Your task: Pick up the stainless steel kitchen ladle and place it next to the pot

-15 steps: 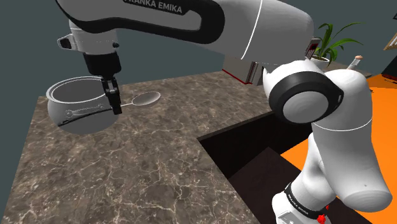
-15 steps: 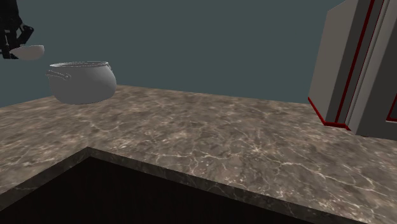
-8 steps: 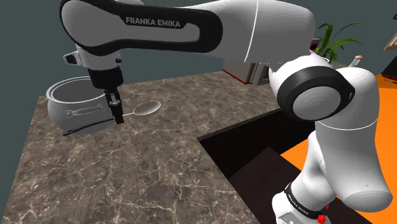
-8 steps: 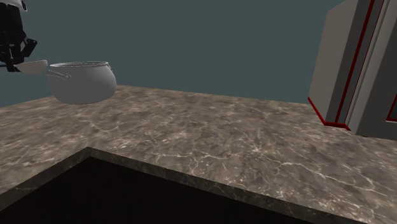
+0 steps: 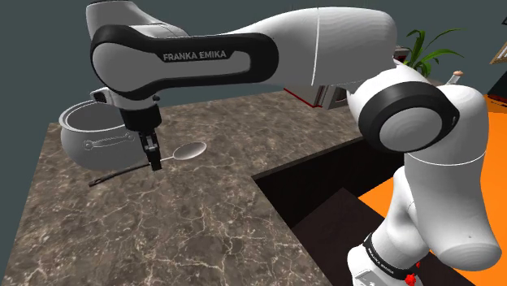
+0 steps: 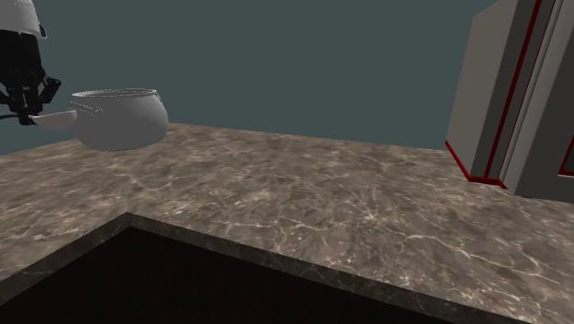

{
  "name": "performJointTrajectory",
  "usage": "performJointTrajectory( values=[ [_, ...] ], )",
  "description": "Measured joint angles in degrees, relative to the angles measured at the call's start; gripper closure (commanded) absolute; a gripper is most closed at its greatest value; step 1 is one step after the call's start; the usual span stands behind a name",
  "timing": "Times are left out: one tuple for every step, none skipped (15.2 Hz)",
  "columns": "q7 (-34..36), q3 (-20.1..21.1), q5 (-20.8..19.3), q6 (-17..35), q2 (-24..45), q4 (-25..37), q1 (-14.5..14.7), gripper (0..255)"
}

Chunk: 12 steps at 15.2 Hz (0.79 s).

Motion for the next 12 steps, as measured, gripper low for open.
performJointTrajectory(
  values=[
    [-0.1, 0.0, 0.0, 0.6, 0.2, -0.3, 0.0, 255],
    [-0.1, 0.0, 0.0, 1.4, 0.0, -1.4, 0.0, 255],
    [-0.2, 0.0, 0.0, 2.1, 0.1, -2.0, 0.0, 255],
    [-0.3, 0.0, 0.0, 2.8, 0.1, -2.8, 0.0, 255],
    [-0.4, 0.0, 0.1, 3.6, 0.1, -3.5, 0.0, 255],
    [-0.3, 0.0, 0.1, 4.2, 0.2, -4.0, 0.1, 255],
    [-0.4, 0.0, 0.1, 5.0, 0.2, -4.8, 0.1, 255],
    [-0.3, 0.0, 0.1, 5.7, 0.3, -5.4, 0.2, 255],
    [-0.4, 0.0, 0.1, 6.4, 0.4, -6.0, 0.2, 255],
    [-0.4, 0.1, 0.1, 7.2, 0.7, -6.5, 0.2, 255],
    [-0.5, 0.1, 0.2, 7.8, 0.7, -7.2, 0.2, 255],
    [-0.5, 0.1, 0.2, 8.4, 1.0, -7.4, 0.3, 255]
  ],
)
